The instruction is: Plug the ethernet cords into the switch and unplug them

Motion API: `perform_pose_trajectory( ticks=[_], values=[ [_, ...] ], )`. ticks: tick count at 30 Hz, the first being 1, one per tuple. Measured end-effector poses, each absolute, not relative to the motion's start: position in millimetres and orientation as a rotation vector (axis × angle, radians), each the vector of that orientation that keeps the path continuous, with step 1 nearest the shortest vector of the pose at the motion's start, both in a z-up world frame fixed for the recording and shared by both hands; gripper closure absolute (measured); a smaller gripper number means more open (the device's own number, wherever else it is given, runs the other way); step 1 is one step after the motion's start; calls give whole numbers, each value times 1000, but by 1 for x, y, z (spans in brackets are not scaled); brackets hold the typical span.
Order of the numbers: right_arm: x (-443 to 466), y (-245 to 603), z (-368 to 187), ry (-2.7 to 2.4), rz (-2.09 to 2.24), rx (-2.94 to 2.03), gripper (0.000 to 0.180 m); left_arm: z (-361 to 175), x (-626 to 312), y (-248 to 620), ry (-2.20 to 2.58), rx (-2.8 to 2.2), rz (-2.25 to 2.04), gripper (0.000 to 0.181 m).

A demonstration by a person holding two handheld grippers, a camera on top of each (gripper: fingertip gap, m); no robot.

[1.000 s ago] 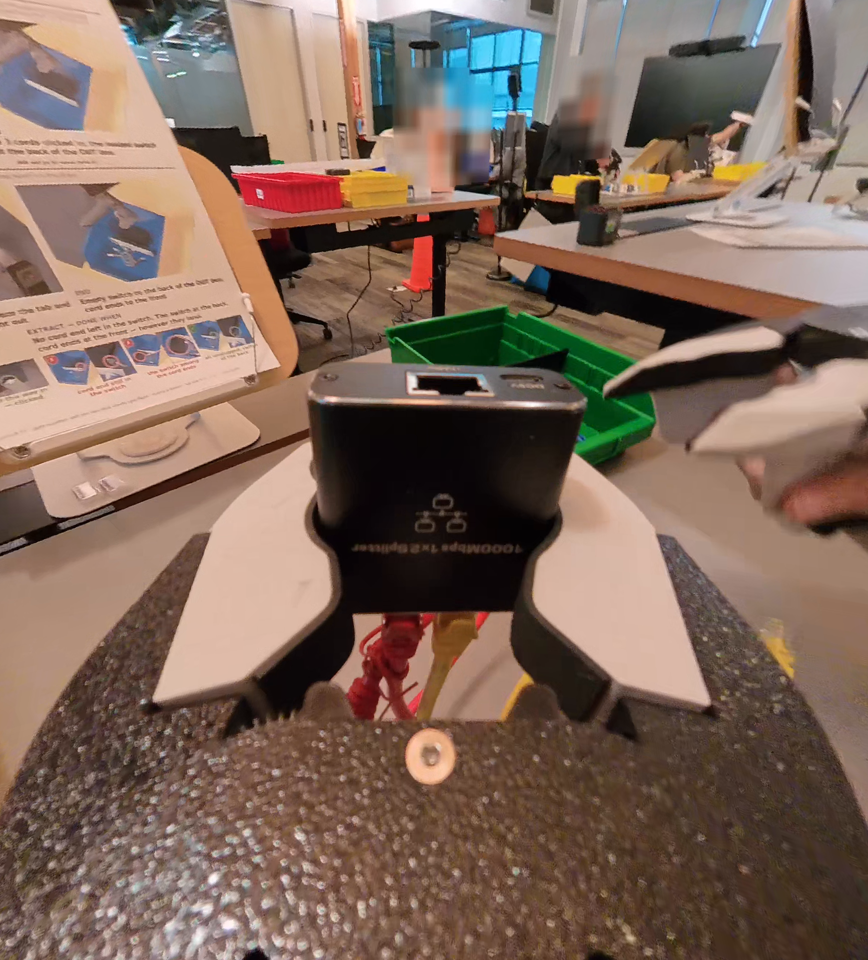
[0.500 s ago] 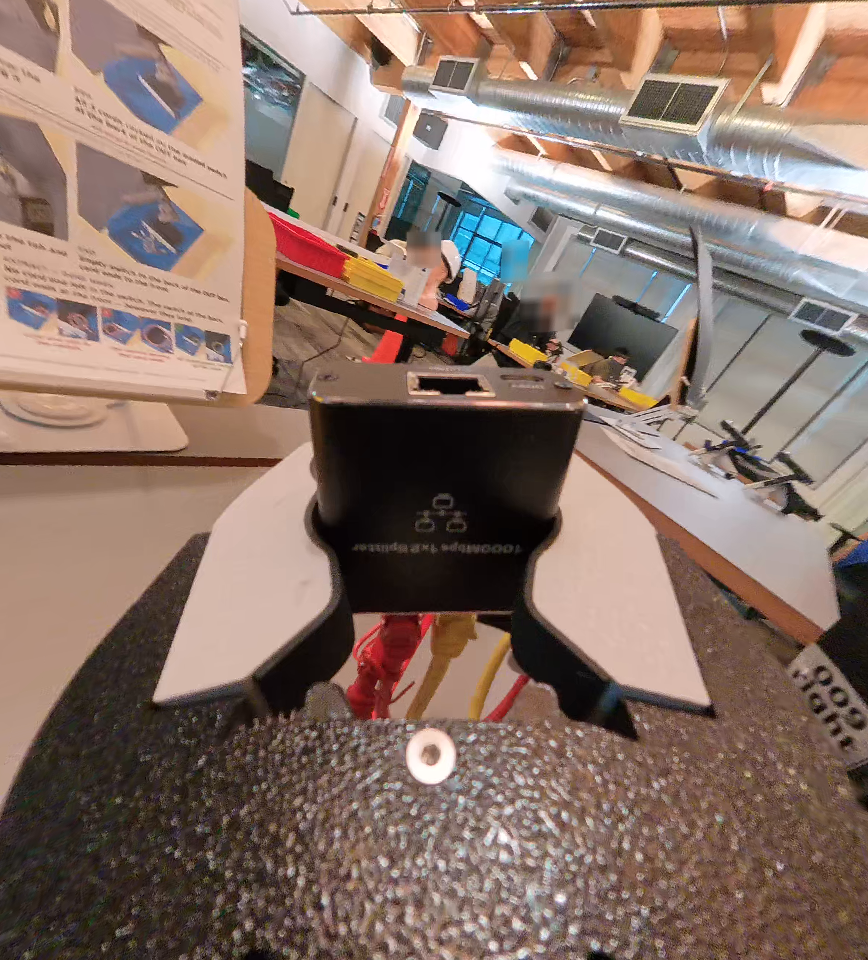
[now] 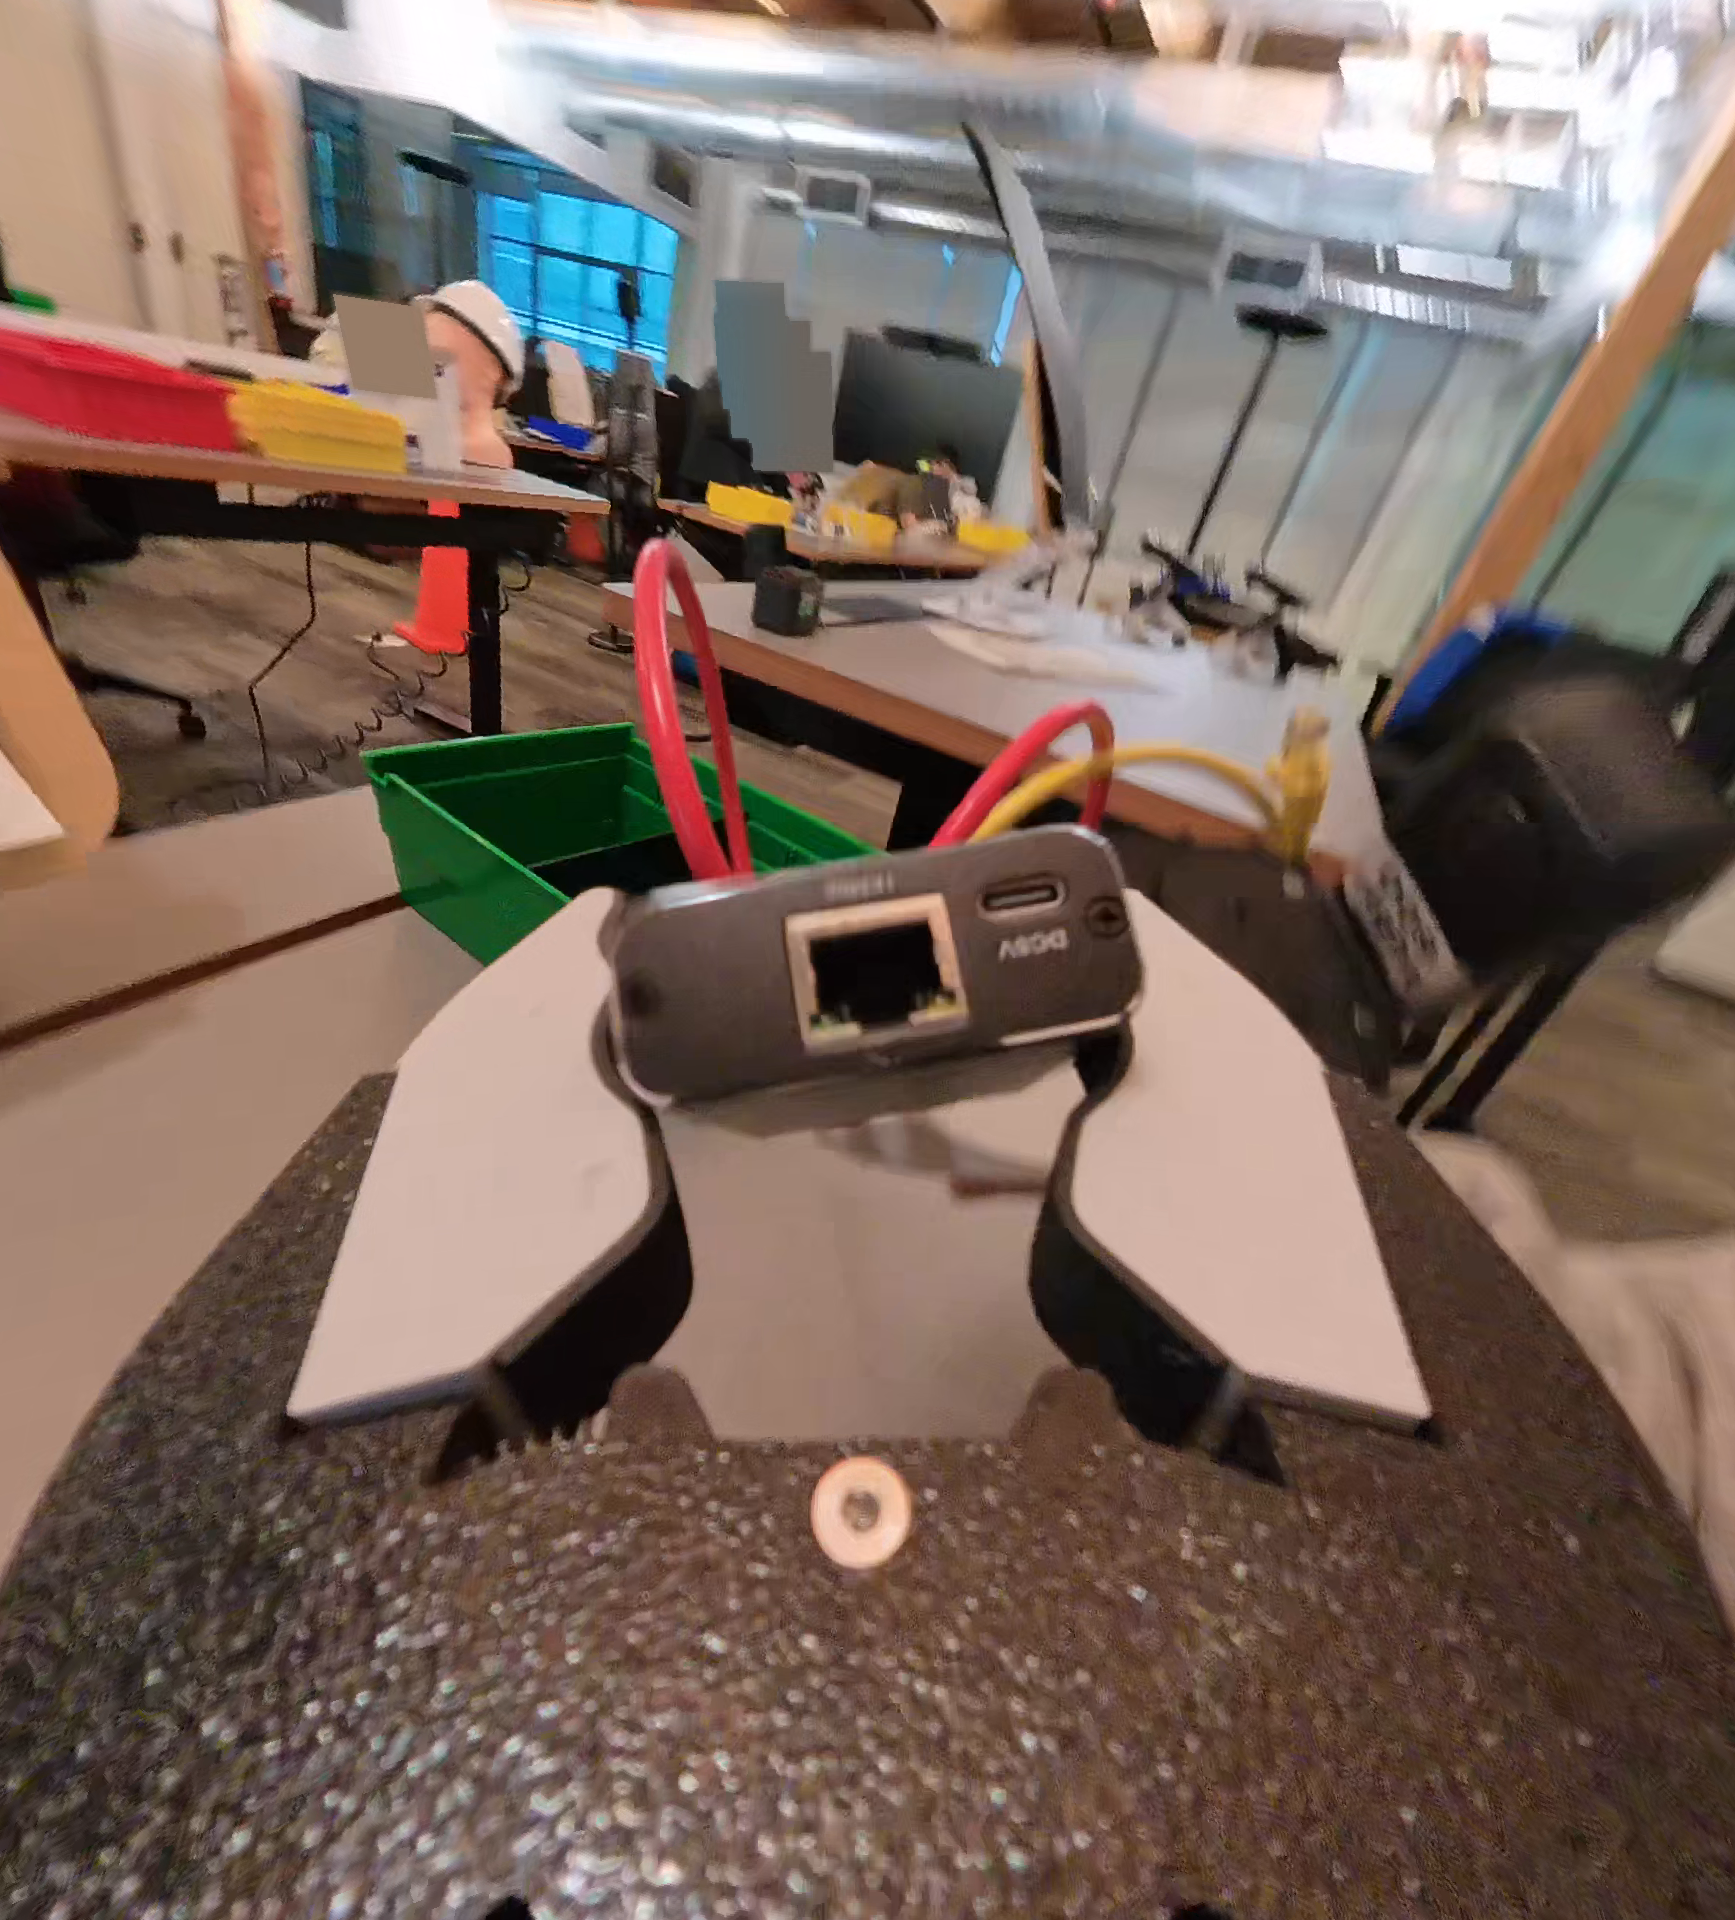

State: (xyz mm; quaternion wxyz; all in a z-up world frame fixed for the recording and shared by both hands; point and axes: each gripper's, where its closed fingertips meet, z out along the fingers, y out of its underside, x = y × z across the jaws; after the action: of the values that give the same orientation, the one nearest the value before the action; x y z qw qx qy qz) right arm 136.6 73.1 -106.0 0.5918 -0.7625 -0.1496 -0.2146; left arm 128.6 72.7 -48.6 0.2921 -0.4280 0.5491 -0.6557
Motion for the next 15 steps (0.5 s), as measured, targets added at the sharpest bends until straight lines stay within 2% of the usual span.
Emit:
perform_pose_trajectory(
  ticks=[2,8,11,13,14,15],
  values=[
    [147,60,-106,-417,-510,-1830,164,-52,118,77,1575,-1023,-1594,94],
    [162,29,-120,-720,-580,-2094,164,-66,88,81,1949,-559,-875,110],
    [159,26,-128,-824,-596,-2203,164,-90,84,73,2124,-397,-504,110],
    [157,30,-134,-879,-613,-2247,164,-101,86,68,2155,-305,-318,125],
    [156,33,-134,-895,-624,-2244,164,-107,88,67,2162,-273,-242,143],
    [156,36,-134,-895,-644,-2242,164,-111,89,66,2164,-248,-183,153]
  ],
)
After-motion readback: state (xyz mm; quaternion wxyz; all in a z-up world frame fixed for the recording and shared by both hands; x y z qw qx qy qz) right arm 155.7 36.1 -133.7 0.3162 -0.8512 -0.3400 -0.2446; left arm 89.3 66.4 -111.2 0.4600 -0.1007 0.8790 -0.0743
